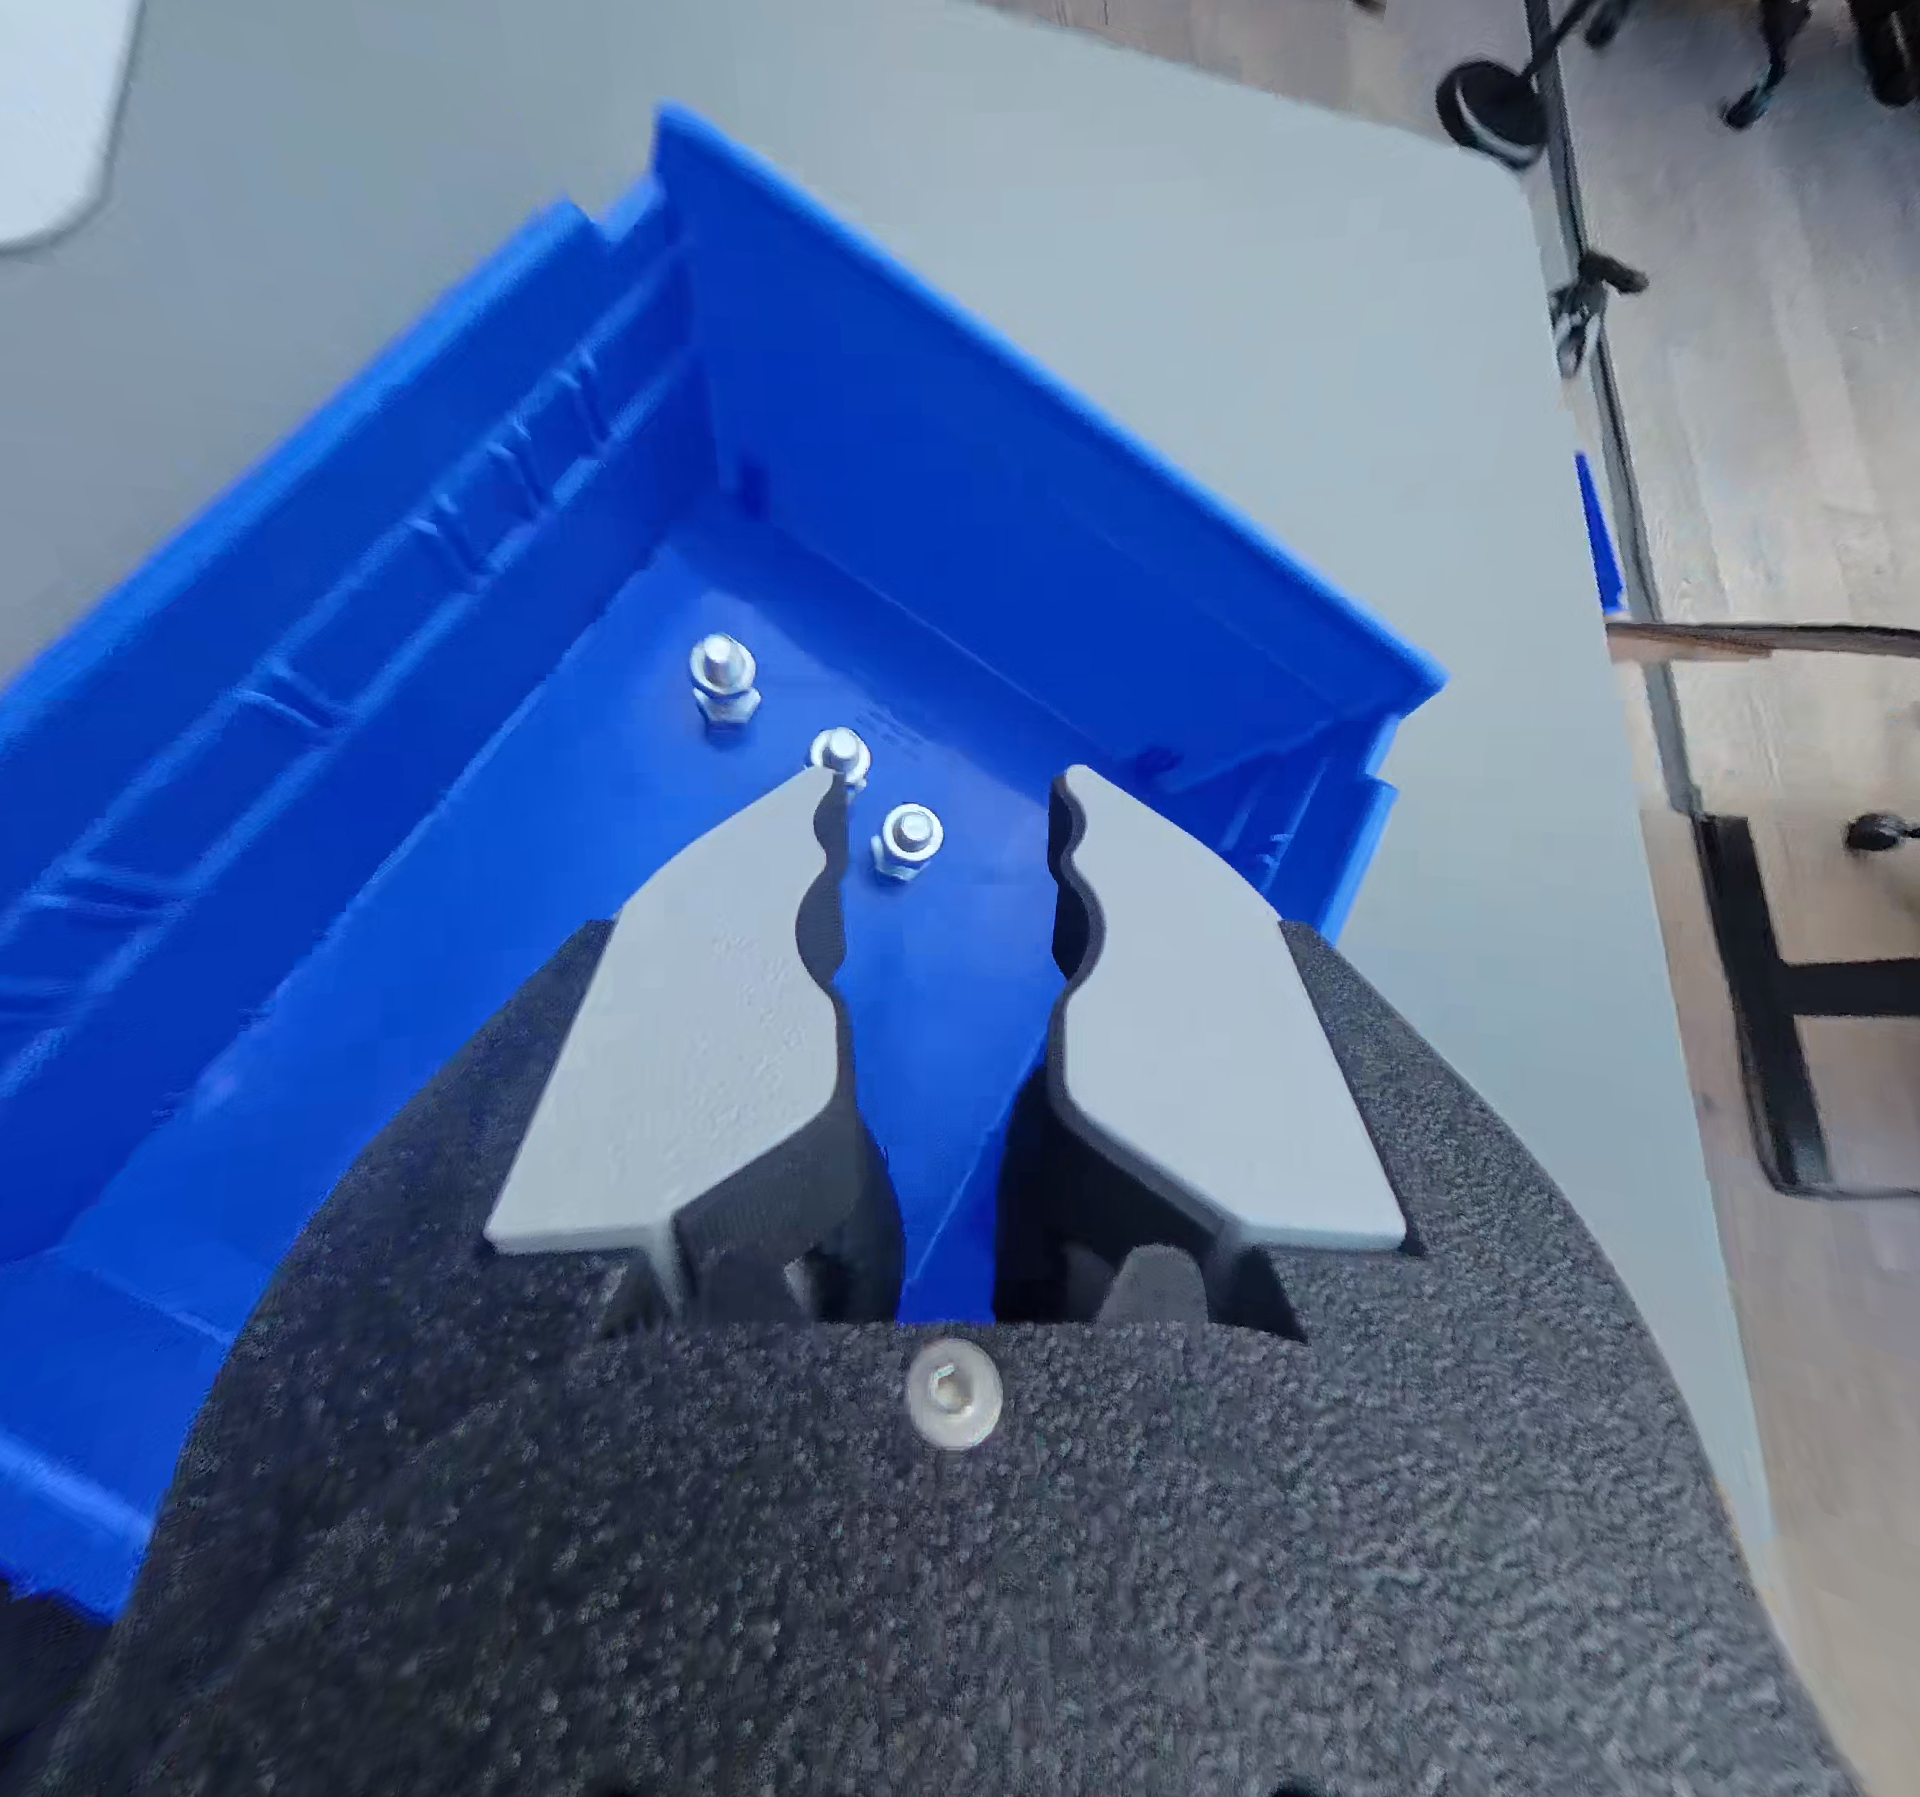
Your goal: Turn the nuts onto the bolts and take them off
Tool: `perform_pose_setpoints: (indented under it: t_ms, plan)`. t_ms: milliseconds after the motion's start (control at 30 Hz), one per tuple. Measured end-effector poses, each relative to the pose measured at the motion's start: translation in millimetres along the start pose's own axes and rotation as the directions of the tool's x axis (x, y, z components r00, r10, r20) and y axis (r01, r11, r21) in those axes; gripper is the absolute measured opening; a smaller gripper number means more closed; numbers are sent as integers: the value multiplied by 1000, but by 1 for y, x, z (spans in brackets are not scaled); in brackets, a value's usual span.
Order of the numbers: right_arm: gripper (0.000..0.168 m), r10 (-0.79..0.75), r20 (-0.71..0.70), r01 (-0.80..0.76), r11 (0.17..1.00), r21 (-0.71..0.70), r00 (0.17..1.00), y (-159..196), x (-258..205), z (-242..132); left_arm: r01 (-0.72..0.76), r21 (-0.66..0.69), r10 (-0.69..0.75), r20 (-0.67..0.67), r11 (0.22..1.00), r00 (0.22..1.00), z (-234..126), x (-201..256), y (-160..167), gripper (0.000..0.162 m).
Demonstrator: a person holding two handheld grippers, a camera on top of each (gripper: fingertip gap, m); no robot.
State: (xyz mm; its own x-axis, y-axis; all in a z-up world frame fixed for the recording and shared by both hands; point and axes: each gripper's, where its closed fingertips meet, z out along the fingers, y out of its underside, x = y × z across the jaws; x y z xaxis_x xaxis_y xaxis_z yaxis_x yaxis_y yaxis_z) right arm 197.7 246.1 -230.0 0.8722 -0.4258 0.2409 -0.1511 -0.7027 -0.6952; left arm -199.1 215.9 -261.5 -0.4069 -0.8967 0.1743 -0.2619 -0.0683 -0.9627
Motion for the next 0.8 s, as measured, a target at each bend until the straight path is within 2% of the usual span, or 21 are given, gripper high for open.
perform_pose_setpoints:
  t_ms: [100,167,200,300,367,467,533,600,667,800]
  plan:
    - [49,80,229,-136,961,241,970,-30,-33,-54,5,2,-5,3,1000,1000,0,-1,0,47]
    - [69,63,450,-246,899,361,891,-41,-69,-99,4,0,-4,8,1000,1000,0,-1,0,47]
    - [74,27,526,-277,873,402,850,-39,-85,-121,2,-1,-2,12,1000,1000,0,-1,0,47]
    - [85,-93,596,-278,820,500,798,-17,-124,-165,-4,-6,4,21,1000,1000,1,-2,0,47]
    - [72,-166,636,-291,783,549,754,3,-150,-188,-4,-4,4,27,1000,1000,0,-2,0,47]
    - [33,-235,697,-382,698,606,677,28,-184,-214,-9,7,9,47,1000,999,-1,-4,-3,47]
    - [17,-258,672,-354,691,631,694,47,-201,-207,-30,3,30,85,1000,996,-5,-5,-8,48]
    - [11,-300,617,-265,707,656,728,66,-217,-192,-55,29,50,140,998,989,-15,-5,-23,48]
    - [9,-318,613,-211,744,634,723,83,-233,-178,-42,70,29,181,997,983,-33,-1,-42,47]
    - [9,-319,634,-177,786,593,705,101,-251,-164,-43,72,18,320,996,947,-93,0,-68,45]
